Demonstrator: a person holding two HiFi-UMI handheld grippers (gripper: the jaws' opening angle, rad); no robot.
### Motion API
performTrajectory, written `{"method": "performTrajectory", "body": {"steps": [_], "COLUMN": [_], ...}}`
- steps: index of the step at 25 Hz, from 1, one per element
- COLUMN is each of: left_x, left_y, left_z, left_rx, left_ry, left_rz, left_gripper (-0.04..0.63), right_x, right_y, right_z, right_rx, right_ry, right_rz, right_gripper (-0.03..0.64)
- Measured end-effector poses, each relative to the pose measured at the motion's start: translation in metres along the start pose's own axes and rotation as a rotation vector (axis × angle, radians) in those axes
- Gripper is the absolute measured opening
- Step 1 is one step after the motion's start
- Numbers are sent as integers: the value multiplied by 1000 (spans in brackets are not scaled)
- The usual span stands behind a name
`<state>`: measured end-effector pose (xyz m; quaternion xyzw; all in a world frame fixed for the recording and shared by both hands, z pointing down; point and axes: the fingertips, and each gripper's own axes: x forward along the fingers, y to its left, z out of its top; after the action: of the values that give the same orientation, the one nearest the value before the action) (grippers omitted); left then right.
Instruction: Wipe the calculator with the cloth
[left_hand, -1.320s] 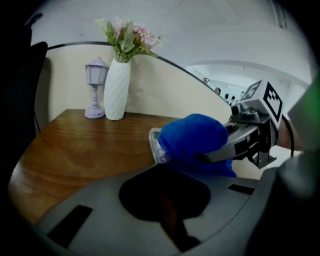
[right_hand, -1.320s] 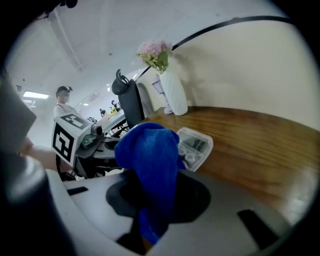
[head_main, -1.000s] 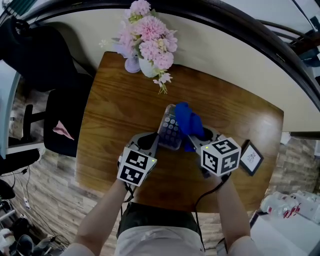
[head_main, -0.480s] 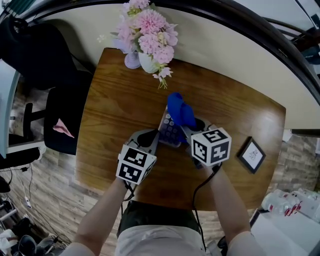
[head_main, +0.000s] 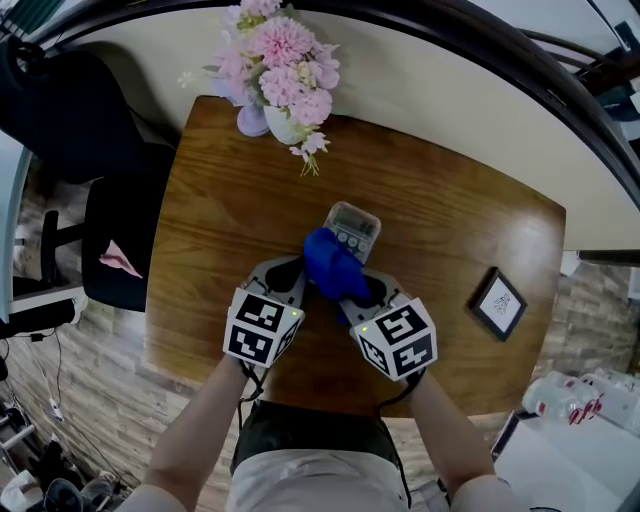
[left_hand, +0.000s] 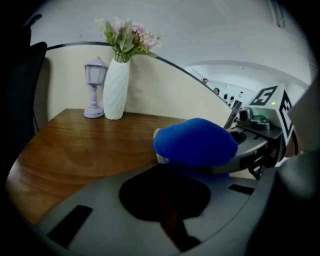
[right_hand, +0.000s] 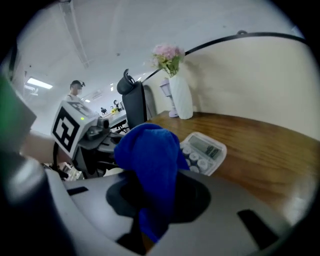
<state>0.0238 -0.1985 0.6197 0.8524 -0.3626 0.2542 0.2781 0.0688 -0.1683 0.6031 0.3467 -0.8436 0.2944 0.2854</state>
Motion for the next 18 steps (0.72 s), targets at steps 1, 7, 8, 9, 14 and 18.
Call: {"method": "performTrajectory", "body": {"steps": [1, 7, 8, 9, 14, 18], "left_x": [0, -1, -1, -1, -1, -1], "left_y": [0, -1, -1, -1, -2, -1], "left_z": [0, -1, -1, -1, -2, -1], "left_rx": [-1, -1, 1, 2, 4, 12], "left_ry": [-1, -9, -9, -9, -15, -17], "left_rz": [-2, -11, -12, -13, -23, -35], "left_gripper": [2, 2, 2, 2, 2, 2], "right_x": [-1, -9, -10, -11, -16, -7], "right_y": [6, 19, 14, 7, -51, -84], "right_z": [-4, -14, -10, -4, 39, 66], "right_rx": [-5, 55, 61, 66, 87, 98], "right_ry": [8, 18, 2, -20, -130, -160], "right_rz": [10, 70, 61, 44, -106, -171], "right_gripper": [94, 94, 94, 95, 95, 97]}}
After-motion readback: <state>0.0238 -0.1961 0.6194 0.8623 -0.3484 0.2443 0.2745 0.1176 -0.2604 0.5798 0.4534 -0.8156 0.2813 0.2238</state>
